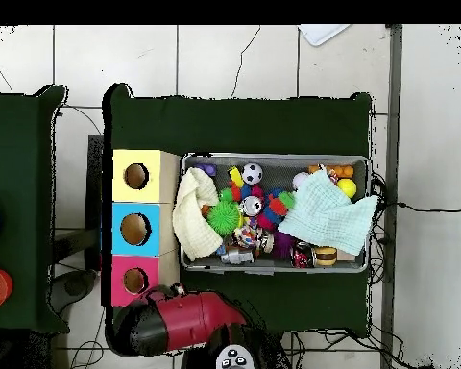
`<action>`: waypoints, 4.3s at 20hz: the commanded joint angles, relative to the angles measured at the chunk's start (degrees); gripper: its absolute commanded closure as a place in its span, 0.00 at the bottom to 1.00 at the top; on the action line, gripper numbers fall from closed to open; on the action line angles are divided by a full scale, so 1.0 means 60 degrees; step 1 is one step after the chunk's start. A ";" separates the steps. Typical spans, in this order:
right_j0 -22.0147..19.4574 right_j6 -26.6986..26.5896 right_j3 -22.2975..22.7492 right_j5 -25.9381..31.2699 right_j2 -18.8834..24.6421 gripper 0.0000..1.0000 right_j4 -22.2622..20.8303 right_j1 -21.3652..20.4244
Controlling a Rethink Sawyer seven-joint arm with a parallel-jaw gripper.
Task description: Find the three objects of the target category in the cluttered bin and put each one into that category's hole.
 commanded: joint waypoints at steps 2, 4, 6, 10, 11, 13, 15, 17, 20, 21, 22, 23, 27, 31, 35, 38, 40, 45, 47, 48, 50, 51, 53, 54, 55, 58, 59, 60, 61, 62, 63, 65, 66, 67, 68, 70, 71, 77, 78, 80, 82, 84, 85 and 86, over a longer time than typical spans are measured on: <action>0.0707 0.2562 0.1301 -0.0329 0.0891 1.00 0.1139 0.0888; 0.0598 0.2379 0.1297 -0.0386 0.0863 1.00 0.1167 0.0950; 0.0543 0.2256 0.1283 -0.0311 0.0824 1.00 0.1196 0.0931; 0.0450 0.2062 0.1335 -0.0171 0.0821 1.00 0.1249 0.0804; 0.0430 0.1998 0.1394 0.0017 0.0851 1.00 0.1291 0.0629; 0.0546 0.1864 0.1390 0.0676 0.0712 1.00 0.1336 0.0077; 0.0600 0.1680 0.1328 0.1483 0.0571 1.00 0.1380 -0.0438; 0.0653 0.1418 0.1130 0.2050 0.0297 1.00 0.1180 -0.0686; 0.0591 0.0878 0.0807 0.2567 -0.0162 1.00 0.0606 -0.0852; 0.0517 0.0696 0.0719 0.2692 -0.0282 1.00 0.0430 -0.0914; 0.0443 0.0514 0.0631 0.2816 -0.0401 1.00 0.0253 -0.0977; 0.0340 0.0340 0.0626 0.2938 -0.0475 1.00 0.0109 -0.1078; -0.0121 -0.0042 0.0450 0.3202 -0.0487 1.00 -0.0309 -0.1180; -0.0284 0.0153 0.0567 0.3402 -0.0074 1.00 0.0049 -0.1276; 0.0152 0.1071 0.0763 0.2501 0.0555 1.00 0.0973 -0.0813; 0.0516 0.1595 0.0650 0.1999 0.0777 1.00 0.1451 -0.0424; 0.0838 0.1913 0.0537 0.1803 0.0769 1.00 0.1673 -0.0283; 0.1550 0.2231 0.0018 0.1847 0.0390 1.00 0.1876 -0.0148; 0.1688 0.2129 -0.0281 0.1945 0.0110 1.00 0.1702 -0.0085; 0.1754 0.2057 -0.0444 0.1982 -0.0053 1.00 0.1564 -0.0049; 0.1788 0.1889 -0.0729 0.1744 -0.0342 1.00 0.1219 0.0136; 0.1760 0.1801 -0.0837 0.1578 -0.0441 1.00 0.1093 0.0250; 0.1702 0.1678 -0.0942 0.1314 -0.0538 1.00 0.0978 0.0427; 0.1683 0.1648 -0.0975 0.1151 -0.0580 1.00 0.0944 0.0486; 0.1667 0.1595 -0.0989 0.1099 -0.0595 1.00 0.0906 0.0494; 0.1558 0.1446 -0.0988 0.1088 -0.0572 1.00 0.0918 0.0429; 0.1550 0.1466 -0.1004 0.1086 -0.0572 1.00 0.0972 0.0401; 0.1542 0.1486 -0.1019 0.1084 -0.0573 1.00 0.1026 0.0372; 0.1516 0.1420 -0.1039 0.1191 -0.0542 1.00 0.1051 0.0342; 0.1525 0.1419 -0.1059 0.1197 -0.0543 1.00 0.1067 0.0311; 0.1534 0.1418 -0.1080 0.1204 -0.0543 1.00 0.1082 0.0279; 0.1549 0.1446 -0.1091 0.1362 -0.0527 1.00 0.1174 0.0126; 0.1558 0.1464 -0.1099 0.1373 -0.0520 1.00 0.1211 0.0025; 0.1581 0.1490 -0.1133 0.1335 -0.0520 1.00 0.1234 -0.0063; 0.1573 0.1447 -0.1185 0.1557 -0.0493 1.00 0.1266 -0.0113; 0.1568 0.1449 -0.1191 0.1505 -0.0463 1.00 0.1287 -0.0127; 0.1594 0.1474 -0.1175 0.1318 -0.0491 1.00 0.1238 -0.0061; 0.1734 0.1555 -0.0993 -0.0008 -0.0678 1.00 0.0885 0.0135; 0.1743 0.1549 -0.1020 -0.0187 -0.0693 1.00 0.0860 0.0196; 0.1767 0.1527 -0.1115 -0.0426 -0.0735 1.00 0.0833 0.0378; 0.1780 0.1523 -0.1252 -0.0753 -0.0749 1.00 0.0872 0.0623; 0.1794 0.1520 -0.1323 -0.0964 -0.0769 1.00 0.0924 0.0781; 0.1793 0.1499 -0.1322 -0.1007 -0.0776 1.00 0.0939 0.0806; 0.1836 0.1517 -0.1368 -0.1123 -0.0829 1.00 0.0942 0.0837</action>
